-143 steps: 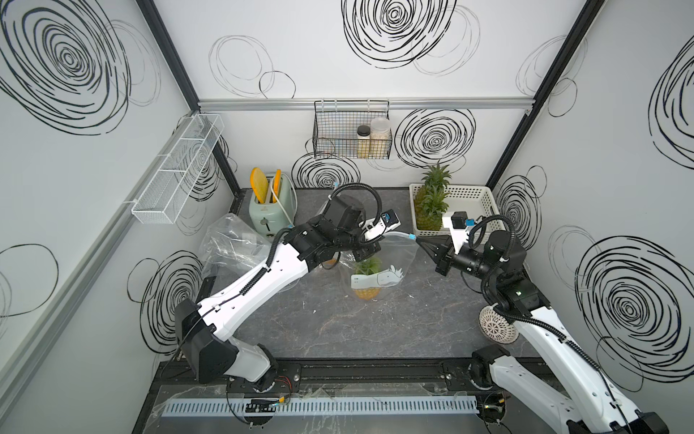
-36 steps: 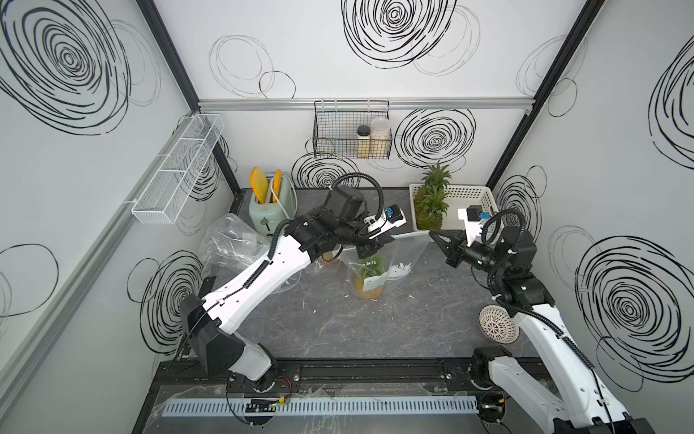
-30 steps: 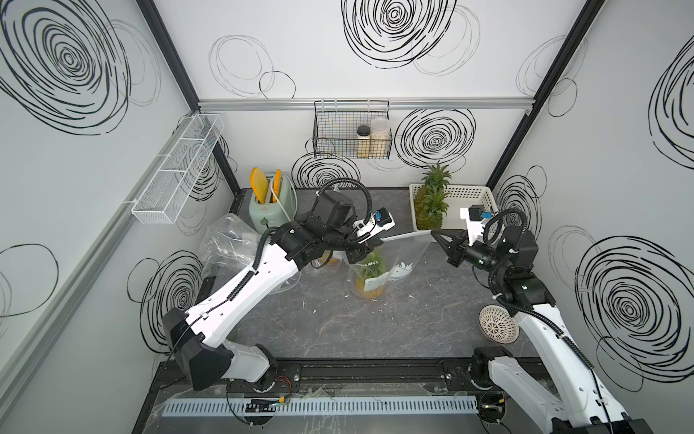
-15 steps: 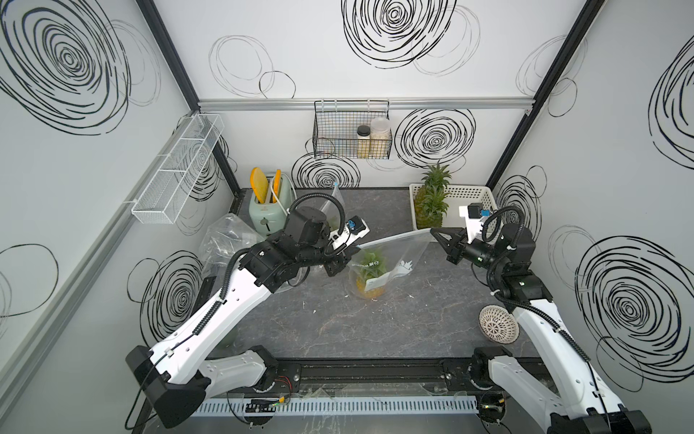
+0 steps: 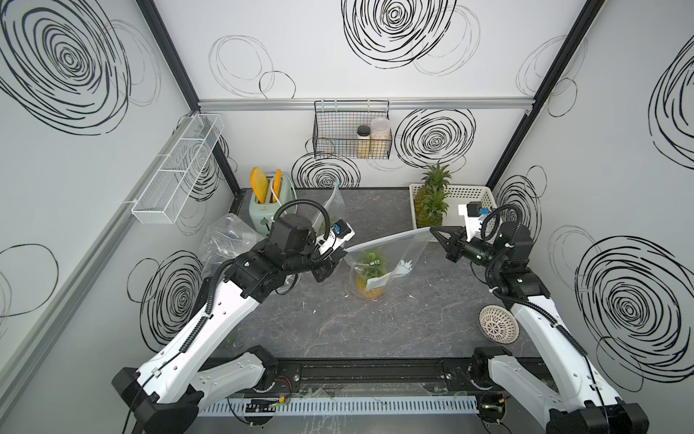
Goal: Open the zip-top bag and take out the pineapple
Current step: Unzip the zipper on the zipper food storage bag, then adjust the zipper food storage bag at the center of the board.
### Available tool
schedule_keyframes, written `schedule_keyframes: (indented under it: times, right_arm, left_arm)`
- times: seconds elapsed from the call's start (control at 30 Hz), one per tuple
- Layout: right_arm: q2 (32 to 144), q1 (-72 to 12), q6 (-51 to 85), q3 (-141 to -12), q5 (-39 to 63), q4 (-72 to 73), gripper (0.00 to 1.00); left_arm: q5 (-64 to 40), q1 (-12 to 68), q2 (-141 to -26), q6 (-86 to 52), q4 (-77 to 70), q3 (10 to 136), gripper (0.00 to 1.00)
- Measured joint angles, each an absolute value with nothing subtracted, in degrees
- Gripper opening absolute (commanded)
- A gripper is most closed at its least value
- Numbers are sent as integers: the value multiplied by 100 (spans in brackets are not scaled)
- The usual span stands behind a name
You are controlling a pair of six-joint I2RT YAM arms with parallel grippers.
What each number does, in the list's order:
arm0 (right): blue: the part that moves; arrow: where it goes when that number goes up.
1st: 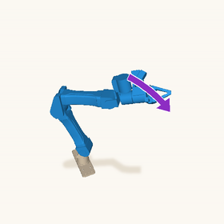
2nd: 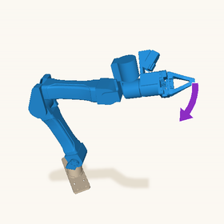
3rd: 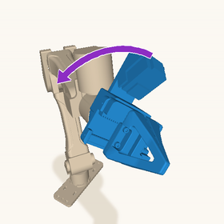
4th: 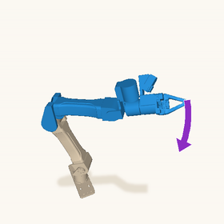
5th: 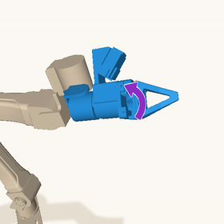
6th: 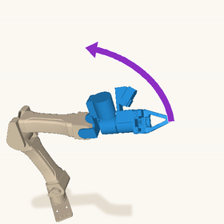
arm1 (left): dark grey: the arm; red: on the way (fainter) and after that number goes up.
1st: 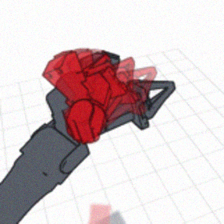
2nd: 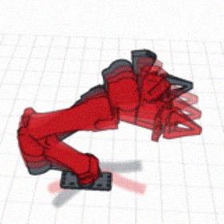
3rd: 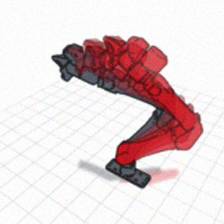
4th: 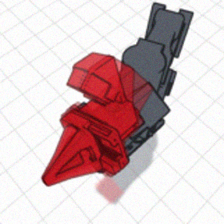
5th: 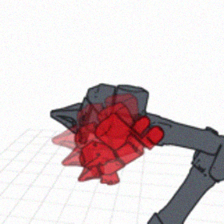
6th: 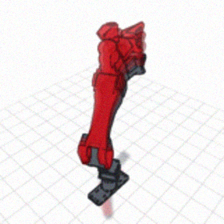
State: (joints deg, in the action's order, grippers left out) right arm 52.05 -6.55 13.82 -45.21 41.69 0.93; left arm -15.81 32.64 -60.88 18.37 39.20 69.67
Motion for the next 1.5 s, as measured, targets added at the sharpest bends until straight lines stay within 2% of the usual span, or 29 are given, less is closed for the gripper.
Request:
schedule_keyframes:
  times: [0.2, 0.4, 0.47, 0.57, 0.6, 0.67, 0.77, 0.8, 0.87, 1.03, 1.17, 1.33, 1.5]
  right_arm:
    - [5260, -637, 1404, -4521, 4198, 180, 0]
    - [5339, -663, 1428, -4683, 4316, 80, 40]
    - [5339, -701, 1402, -4829, 4322, -12, 46]
    - [5256, -760, 1343, -5048, 4265, -242, 47]
    - [5194, -775, 1337, -5109, 4215, -379, 46]
    - [5059, -803, 1328, -5227, 4088, -674, 37]
    - [4847, -845, 1365, -5426, 3929, -1157, 20]
    - [4783, -871, 1385, -5463, 3894, -1299, 10]
    - [4668, -978, 1490, -5463, 3848, -1566, 0]
    - [4508, -1483, 1820, -5155, 3634, -2053, 0]
    - [4495, -1973, 2198, -4600, 3330, -2259, 0]
    - [4641, -2475, 2703, -3900, 3092, -2191, 0]
    - [5100, -2703, 3087, -3597, 3074, -1767, 0]
  left_arm:
    - [-1573, 3212, -6053, 1785, 4025, 6923, 19]
    - [-1638, 3208, -6055, 1730, 4032, 6912, 24]
    - [-1653, 3208, -6055, 1708, 4021, 6917, 27]
    - [-1640, 3190, -6058, 1678, 4016, 7011, 24]
    - [-1625, 3162, -6062, 1656, 4025, 7100, 20]
    - [-1581, 3052, -6090, 1632, 4023, 7356, 10]
    - [-1660, 2663, -6235, 1538, 3966, 7935, 0]
    - [-1754, 2493, -6309, 1468, 3889, 8128, 0]
    - [-1964, 2241, -6473, 1372, 3750, 8416, 0]
    - [-2467, 2257, -7177, 1127, 3347, 8589, 0]
    - [-2547, 2650, -7703, 996, 3118, 8058, 0]
    - [-2211, 3282, -8036, 886, 3052, 7220, 0]
    - [-1754, 3544, -8044, 690, 2884, 6733, 0]
